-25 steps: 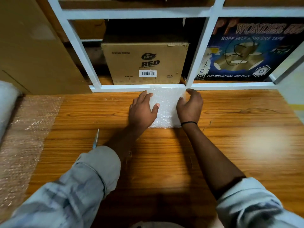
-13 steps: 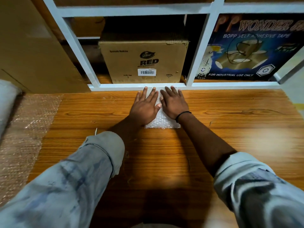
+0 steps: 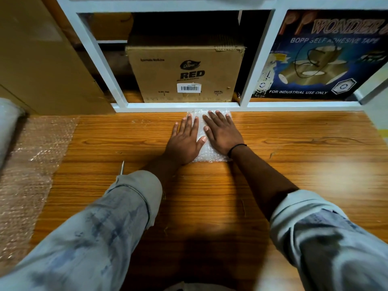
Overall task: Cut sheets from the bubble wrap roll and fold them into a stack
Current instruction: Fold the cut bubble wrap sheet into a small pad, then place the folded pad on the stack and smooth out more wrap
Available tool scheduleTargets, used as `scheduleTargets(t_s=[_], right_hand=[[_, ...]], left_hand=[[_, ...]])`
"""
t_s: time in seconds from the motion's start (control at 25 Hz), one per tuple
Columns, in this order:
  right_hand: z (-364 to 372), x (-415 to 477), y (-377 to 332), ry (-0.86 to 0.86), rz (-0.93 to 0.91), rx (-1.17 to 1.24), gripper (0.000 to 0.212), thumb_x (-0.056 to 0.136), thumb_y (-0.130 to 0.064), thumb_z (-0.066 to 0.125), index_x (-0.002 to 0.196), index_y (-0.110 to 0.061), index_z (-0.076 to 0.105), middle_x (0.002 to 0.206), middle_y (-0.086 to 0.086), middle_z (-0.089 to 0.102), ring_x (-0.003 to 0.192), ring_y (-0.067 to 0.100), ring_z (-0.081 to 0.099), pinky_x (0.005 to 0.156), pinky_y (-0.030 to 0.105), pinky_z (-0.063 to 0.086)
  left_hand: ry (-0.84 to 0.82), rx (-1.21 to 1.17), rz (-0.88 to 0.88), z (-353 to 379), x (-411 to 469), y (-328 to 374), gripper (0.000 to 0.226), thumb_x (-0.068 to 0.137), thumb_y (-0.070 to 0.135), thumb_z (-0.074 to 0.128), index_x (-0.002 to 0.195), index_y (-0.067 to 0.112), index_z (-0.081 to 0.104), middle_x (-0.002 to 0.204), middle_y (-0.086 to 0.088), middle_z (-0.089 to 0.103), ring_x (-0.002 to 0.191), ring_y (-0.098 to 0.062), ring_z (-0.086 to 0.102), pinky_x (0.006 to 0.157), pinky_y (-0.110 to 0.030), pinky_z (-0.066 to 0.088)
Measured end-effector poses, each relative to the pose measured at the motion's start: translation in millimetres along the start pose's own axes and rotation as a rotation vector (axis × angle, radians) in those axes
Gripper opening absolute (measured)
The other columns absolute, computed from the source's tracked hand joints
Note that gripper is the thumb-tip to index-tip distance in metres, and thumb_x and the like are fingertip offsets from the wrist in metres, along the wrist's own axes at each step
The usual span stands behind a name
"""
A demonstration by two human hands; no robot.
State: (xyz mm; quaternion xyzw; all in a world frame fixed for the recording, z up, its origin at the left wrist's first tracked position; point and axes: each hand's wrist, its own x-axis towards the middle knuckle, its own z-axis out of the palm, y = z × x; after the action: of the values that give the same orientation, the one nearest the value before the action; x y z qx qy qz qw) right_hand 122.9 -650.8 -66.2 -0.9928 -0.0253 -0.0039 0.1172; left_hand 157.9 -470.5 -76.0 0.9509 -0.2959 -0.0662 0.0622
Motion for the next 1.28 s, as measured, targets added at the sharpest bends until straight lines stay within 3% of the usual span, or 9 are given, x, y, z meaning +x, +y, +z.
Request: scheduleTargets(t_s=[0.2,0.4,0.52,0.76,1.04,1.28], right_hand=[[-8,-1,-3,-0.049,0.009,-0.006,0.060,0.111,-0.047,0.018,0.165,-0.022,0.014,0.173,0.004,0.009,0.160,0.022,0.001,0.129,0.043,-0.004],[-18,-18,-19,0.044,0.077,-0.057,0.067,0.111,-0.048,0.019,0.165,-0.012,0.006,0.173,0.008,0.003,0.160,0.025,-0.004,0.129,0.047,-0.003],[-10,-33,-31,0.000,0.117,-0.081,0.068,0.110,-0.048,0.017,0.165,-0.010,0.005,0.173,0.010,0.001,0.160,0.025,-0.006,0.129,0.046,-0.006],[-3,-40,-28,-0.082,0.105,-0.106,0.070,0.109,-0.052,0.014,0.165,-0.011,0.001,0.173,0.009,-0.002,0.159,0.024,-0.008,0.129,0.046,-0.005],[-20,-42,-48,0.030,0.056,-0.047,0.067,0.110,-0.049,0.019,0.165,-0.011,0.009,0.173,0.011,0.005,0.160,0.025,-0.003,0.129,0.044,-0.004],[-22,-40,-107,0.105,-0.052,0.044,0.063,0.110,-0.045,0.026,0.163,-0.012,0.020,0.171,0.012,0.015,0.160,0.027,0.003,0.129,0.045,-0.002]], left_hand=[[-0.005,-0.033,-0.006,-6,-2,-2,0.077,0.106,0.061,0.016,0.164,0.016,-0.008,0.172,-0.011,-0.011,0.158,-0.028,-0.012,0.127,-0.048,-0.008],[0.145,-0.078,-0.013,-13,-18,-1,0.084,0.101,0.064,0.004,0.164,0.007,-0.003,0.172,-0.011,-0.004,0.159,-0.025,-0.005,0.129,-0.043,-0.004],[0.090,-0.029,-0.008,-10,-28,-1,0.089,0.098,0.065,-0.003,0.164,0.005,0.003,0.172,-0.014,0.001,0.159,-0.027,-0.002,0.129,-0.042,-0.003],[-0.018,-0.026,-0.036,-18,-32,0,0.080,0.105,0.060,0.008,0.164,0.006,0.002,0.172,-0.013,0.001,0.159,-0.026,-0.003,0.129,-0.042,-0.004],[0.044,-0.048,-0.094,-39,-45,-9,0.074,0.108,0.057,0.011,0.164,0.010,0.001,0.173,-0.010,0.000,0.159,-0.024,-0.005,0.128,-0.041,-0.006],[0.096,-0.045,-0.169,-49,-78,-39,0.068,0.110,0.048,0.019,0.164,0.011,0.001,0.173,-0.010,0.000,0.159,-0.027,-0.005,0.129,-0.044,-0.003]])
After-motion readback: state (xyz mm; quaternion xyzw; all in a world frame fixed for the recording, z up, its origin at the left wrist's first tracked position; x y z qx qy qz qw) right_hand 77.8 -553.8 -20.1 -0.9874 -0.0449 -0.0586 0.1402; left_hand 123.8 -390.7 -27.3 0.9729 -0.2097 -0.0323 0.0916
